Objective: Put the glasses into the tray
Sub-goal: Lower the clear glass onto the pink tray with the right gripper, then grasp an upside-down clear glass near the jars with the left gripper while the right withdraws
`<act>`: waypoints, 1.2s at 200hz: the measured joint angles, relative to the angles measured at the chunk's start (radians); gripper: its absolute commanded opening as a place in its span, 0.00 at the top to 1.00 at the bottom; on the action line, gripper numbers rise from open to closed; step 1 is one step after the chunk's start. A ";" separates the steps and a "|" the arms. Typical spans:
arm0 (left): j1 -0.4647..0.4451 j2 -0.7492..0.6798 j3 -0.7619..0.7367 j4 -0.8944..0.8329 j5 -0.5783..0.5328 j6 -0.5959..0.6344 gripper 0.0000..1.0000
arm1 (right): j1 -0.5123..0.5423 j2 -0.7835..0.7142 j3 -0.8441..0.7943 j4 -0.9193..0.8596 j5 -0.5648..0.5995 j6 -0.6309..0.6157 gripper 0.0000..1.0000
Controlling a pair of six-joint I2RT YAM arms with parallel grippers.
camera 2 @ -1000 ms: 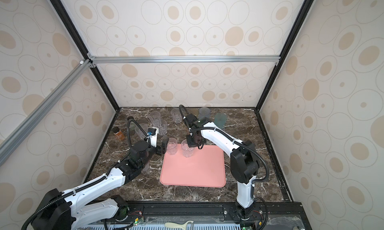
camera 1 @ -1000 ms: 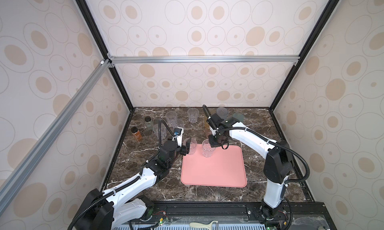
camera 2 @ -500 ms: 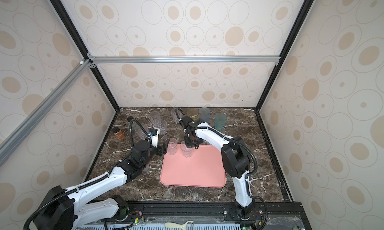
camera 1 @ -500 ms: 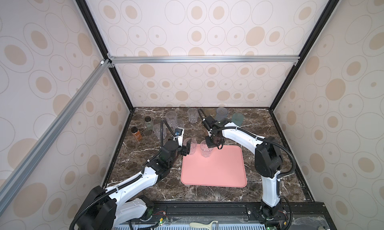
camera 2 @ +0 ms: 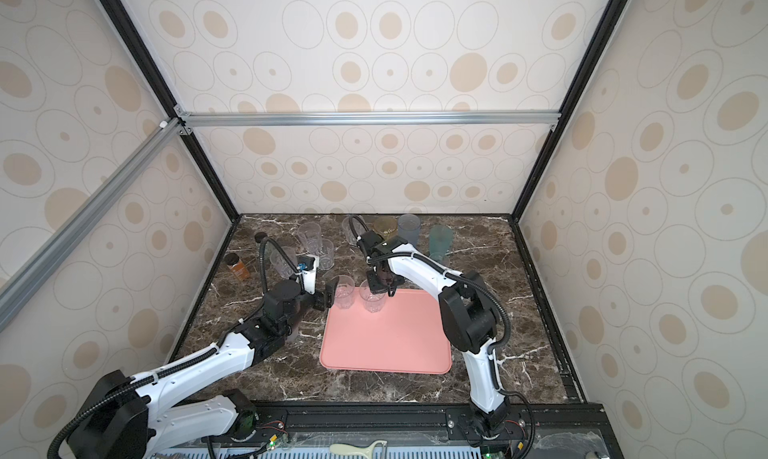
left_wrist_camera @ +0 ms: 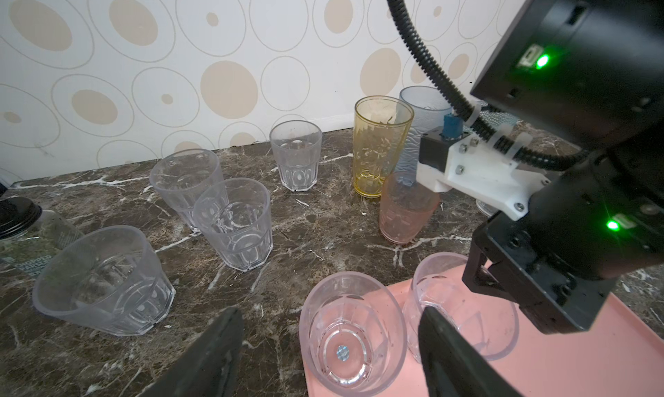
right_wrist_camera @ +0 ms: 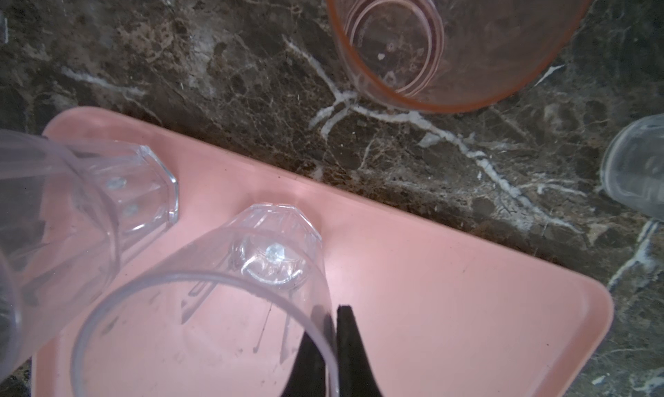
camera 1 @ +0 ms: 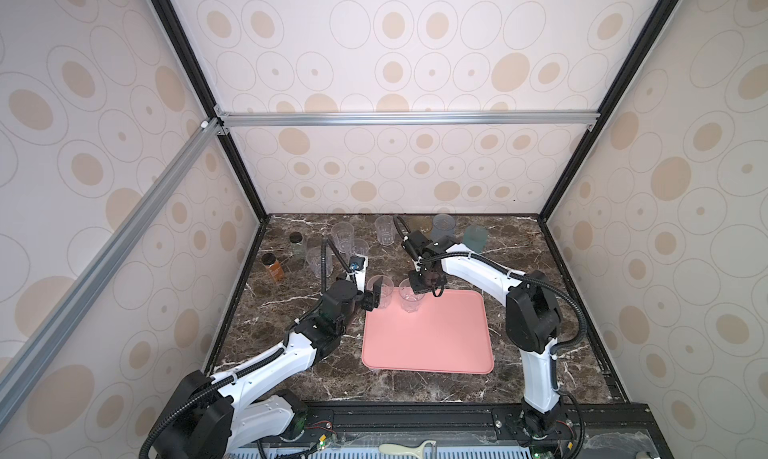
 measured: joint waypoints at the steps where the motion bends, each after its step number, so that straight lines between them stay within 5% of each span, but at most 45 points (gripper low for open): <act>1: 0.000 0.000 0.000 0.000 0.000 0.000 0.22 | 0.000 0.000 0.001 0.000 0.000 0.000 0.96; 44: 0.000 0.002 0.000 0.000 -0.024 0.000 0.21 | 0.000 0.004 0.004 0.004 0.006 0.000 0.89; 96: 0.000 0.002 0.003 -0.008 -0.060 0.012 0.18 | 0.000 0.002 0.004 0.016 0.008 -0.008 0.64; 161: 0.016 0.008 0.122 -0.140 -0.164 0.083 0.07 | -0.051 -0.170 0.040 0.010 -0.106 0.018 0.61; 202: 0.198 0.062 0.254 -0.303 -0.056 0.052 0.10 | -0.157 -0.344 -0.081 0.149 -0.204 0.119 0.61; 240: 0.392 0.103 0.279 -0.410 0.080 -0.006 0.18 | -0.184 -0.346 -0.167 0.204 -0.249 0.175 0.61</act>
